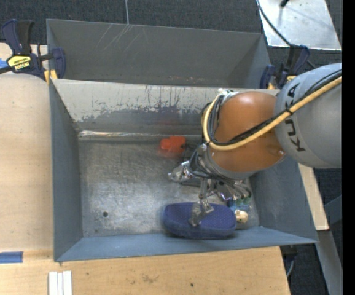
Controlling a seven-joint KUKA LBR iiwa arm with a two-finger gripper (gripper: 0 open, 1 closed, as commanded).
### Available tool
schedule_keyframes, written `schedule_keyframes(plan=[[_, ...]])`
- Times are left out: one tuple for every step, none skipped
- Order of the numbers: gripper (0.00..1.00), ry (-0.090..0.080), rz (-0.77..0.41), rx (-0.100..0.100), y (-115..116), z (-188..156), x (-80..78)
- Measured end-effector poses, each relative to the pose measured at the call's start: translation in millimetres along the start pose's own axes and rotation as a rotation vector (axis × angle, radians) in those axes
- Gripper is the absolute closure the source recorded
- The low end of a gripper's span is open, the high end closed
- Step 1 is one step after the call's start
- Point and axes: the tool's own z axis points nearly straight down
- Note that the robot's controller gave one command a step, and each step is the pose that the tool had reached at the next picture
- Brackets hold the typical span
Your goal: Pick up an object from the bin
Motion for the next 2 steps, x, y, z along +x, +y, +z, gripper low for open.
schedule_keyframes(plan=[[0.0,-0.004,-0.06,0.003,21.0,31.9,-28.0],[1.0,-0.008,-0.056,0.001,20.9,29.7,-29.0]])
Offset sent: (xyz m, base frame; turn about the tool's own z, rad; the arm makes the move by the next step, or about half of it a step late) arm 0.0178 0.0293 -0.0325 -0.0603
